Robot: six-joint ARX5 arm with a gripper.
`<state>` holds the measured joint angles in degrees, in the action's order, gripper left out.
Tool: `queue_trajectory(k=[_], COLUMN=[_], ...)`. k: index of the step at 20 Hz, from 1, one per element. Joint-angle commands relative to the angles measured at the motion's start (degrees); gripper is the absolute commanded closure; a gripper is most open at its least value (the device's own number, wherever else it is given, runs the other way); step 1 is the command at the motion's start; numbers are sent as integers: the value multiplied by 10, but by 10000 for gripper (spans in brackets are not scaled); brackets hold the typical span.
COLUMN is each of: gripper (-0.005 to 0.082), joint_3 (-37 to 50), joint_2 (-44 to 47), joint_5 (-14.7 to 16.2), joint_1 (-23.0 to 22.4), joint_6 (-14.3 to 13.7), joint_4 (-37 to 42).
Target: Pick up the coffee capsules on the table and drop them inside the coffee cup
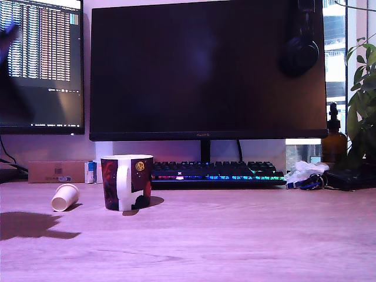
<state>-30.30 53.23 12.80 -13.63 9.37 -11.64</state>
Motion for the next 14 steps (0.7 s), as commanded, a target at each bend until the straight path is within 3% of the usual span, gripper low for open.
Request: queue_trajectory(k=[1,7,12,13,14], gripper=[792,792,781,722,598], joint_3=[9,9,9,9,9], joint_2=[-12,-11,-11,-10,-4], joint_5=[-32,-78,-73,-68,-68], joint_1=[-8,-30,-41,-43,-47], joint_6=[13,62,84,84,87], joint_4=[12,17,26,27,30])
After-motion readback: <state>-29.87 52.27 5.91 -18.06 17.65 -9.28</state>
